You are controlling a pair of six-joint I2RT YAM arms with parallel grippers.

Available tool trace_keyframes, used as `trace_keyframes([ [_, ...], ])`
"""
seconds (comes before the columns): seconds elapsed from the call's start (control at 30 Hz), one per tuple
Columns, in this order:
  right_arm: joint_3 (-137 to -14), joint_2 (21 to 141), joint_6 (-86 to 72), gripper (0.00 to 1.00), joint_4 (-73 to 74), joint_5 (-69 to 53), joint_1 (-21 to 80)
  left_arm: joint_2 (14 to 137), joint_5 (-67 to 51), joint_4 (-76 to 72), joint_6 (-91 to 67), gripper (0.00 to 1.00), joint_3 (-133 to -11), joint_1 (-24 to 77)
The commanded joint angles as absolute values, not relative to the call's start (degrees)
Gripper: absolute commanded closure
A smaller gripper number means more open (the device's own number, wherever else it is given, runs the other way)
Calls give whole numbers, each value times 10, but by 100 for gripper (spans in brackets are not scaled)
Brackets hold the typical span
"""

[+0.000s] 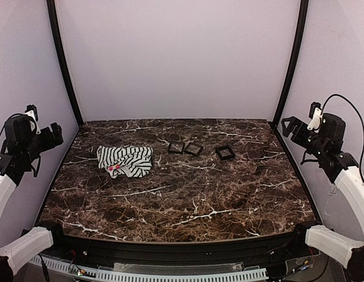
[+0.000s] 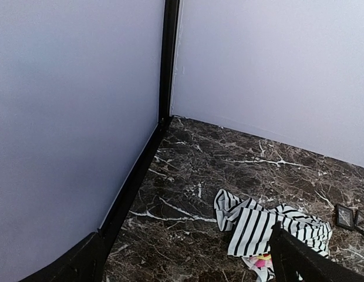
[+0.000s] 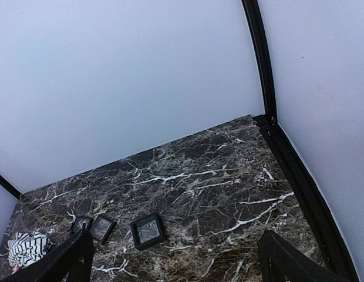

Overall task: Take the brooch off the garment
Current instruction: Pick up the crumpled clothing from the center of the board.

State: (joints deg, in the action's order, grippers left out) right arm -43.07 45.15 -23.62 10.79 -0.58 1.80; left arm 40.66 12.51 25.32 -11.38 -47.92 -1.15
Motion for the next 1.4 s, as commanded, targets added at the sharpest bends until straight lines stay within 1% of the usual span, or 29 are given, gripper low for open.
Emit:
trace_keyframes([
  [0.0,-469,477,-223,5,125,-67,23,436,109,271,-104,0,-480,-13],
  [0.1,-494,523,-228,7,145,-126,42,494,83,289,-94,0,-496,5],
  [0.17,-509,565,-230,9,157,-154,86,529,73,288,-81,0,-504,45],
  [0.23,-514,599,-237,10,152,-164,146,566,57,286,-70,0,-517,101],
  [0.3,-508,622,-247,10,124,-172,200,605,32,281,-64,0,-534,127],
  [0.47,-501,675,-270,11,71,-168,282,722,-49,279,-58,0,-581,154],
  [0.53,-501,692,-275,12,60,-164,301,784,-64,271,-64,0,-589,156],
  [0.7,-482,715,-286,12,29,-175,328,873,-78,266,-61,0,-621,156],
  [0.8,-476,728,-285,13,28,-175,340,943,-83,308,-59,0,-673,156],
  [0.93,-471,736,-283,14,29,-172,351,973,-86,307,-54,0,-689,155],
  [0.97,-470,736,-283,14,29,-171,352,974,-81,303,-53,2,-688,155],
  [1.03,-466,738,-283,14,26,-170,355,975,-75,299,-47,13,-689,155],
  [1.07,-463,739,-283,14,24,-171,356,978,-71,298,-46,23,-690,156],
  [1.1,-462,741,-284,14,22,-171,357,983,-65,301,-44,30,-696,155],
  [1.23,-460,750,-288,14,21,-170,362,1003,-59,318,-39,45,-711,155],
  [1.33,-454,749,-291,14,14,-167,365,1012,-65,319,-37,50,-711,156],
  [1.37,-452,749,-292,14,12,-166,366,1016,-66,321,-36,56,-711,156],
])
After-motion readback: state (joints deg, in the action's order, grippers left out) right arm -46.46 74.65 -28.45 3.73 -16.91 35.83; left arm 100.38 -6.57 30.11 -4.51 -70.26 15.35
